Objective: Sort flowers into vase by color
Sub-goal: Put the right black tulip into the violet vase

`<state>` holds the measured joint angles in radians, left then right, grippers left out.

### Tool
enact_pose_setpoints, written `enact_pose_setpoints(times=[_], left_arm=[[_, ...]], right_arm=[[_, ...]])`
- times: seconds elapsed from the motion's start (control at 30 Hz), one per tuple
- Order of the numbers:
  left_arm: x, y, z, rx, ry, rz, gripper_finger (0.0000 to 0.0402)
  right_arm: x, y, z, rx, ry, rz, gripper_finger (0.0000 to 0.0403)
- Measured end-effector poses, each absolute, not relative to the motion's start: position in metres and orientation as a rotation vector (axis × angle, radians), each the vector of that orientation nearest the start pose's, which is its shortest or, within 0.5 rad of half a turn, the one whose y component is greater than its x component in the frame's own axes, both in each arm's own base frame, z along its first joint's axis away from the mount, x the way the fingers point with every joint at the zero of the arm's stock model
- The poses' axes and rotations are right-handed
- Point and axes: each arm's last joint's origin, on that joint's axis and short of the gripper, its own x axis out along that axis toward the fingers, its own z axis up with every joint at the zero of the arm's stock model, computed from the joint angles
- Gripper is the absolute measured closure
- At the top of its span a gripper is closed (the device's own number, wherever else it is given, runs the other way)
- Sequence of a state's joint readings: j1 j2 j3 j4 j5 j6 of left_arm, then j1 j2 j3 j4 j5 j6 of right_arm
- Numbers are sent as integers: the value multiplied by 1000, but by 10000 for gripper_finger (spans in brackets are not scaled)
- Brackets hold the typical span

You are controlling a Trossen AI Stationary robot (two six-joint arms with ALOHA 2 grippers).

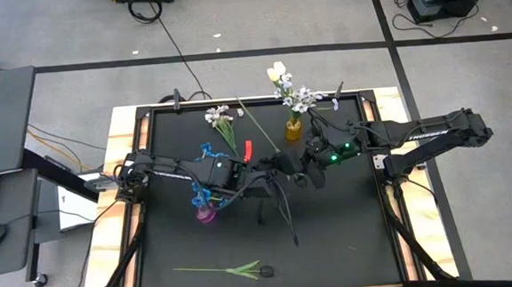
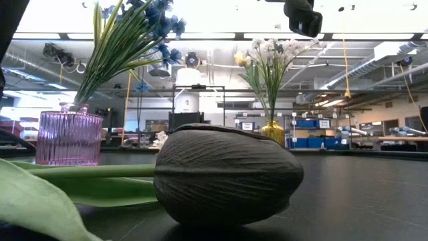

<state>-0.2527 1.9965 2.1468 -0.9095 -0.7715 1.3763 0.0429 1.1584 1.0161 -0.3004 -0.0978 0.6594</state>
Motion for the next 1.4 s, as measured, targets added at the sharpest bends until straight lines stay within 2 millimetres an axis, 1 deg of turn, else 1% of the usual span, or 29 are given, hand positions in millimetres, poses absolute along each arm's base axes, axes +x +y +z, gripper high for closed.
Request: enact_pose_setpoints(times=[0.23, 0.4, 0.57, 0.8, 0.97, 1.07, 1.23, 1.4], left_arm=[[418, -87, 379, 1659, 938, -49, 319], [418, -87, 379, 1656, 937, -47, 329], [418, -87, 379, 1639, 935, -38, 340], [418, -87, 379, 1627, 937, -28, 358], [418, -86, 379, 1632, 952, 0, 365], [418, -85, 380, 1619, 962, 29, 366], [419, -82, 380, 1561, 951, 67, 367], [422, -81, 382, 1438, 877, 68, 367]], right_arm=[[252, 14, 329, 657, 472, -13, 376], [252, 14, 329, 608, 472, -1, 367], [252, 14, 329, 555, 475, 32, 336], [246, 15, 334, 518, 465, 95, 274], [234, 15, 344, 475, 428, 124, 235], [223, 15, 351, 434, 401, 139, 220], [201, 14, 366, 349, 327, 167, 213], [176, 12, 381, 277, 229, 169, 213]])
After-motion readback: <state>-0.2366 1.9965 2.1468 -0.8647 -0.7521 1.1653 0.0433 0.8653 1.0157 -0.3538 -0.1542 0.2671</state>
